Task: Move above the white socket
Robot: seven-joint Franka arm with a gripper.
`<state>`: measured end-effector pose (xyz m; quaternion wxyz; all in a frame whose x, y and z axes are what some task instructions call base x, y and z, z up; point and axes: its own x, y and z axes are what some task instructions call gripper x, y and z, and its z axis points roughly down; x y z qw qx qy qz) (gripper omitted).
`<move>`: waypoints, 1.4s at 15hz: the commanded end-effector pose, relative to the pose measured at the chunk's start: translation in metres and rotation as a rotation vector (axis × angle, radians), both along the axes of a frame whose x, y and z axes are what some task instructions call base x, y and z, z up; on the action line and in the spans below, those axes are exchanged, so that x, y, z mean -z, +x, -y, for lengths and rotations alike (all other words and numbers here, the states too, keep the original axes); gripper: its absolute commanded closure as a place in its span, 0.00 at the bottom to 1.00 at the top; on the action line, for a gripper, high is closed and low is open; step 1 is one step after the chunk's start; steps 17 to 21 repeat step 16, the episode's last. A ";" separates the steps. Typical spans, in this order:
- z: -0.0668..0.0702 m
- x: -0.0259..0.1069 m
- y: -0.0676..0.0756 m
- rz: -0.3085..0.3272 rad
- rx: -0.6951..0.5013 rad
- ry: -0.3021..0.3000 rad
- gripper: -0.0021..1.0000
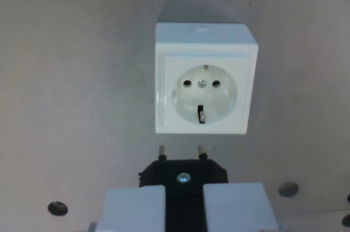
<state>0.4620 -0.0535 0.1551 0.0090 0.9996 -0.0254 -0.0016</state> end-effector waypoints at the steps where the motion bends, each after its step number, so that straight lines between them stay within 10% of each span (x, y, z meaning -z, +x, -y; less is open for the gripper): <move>1: 0.007 0.013 -0.004 0.108 -0.003 -0.021 1.00; 21: 0.018 0.045 -0.009 0.123 -0.001 -0.019 1.00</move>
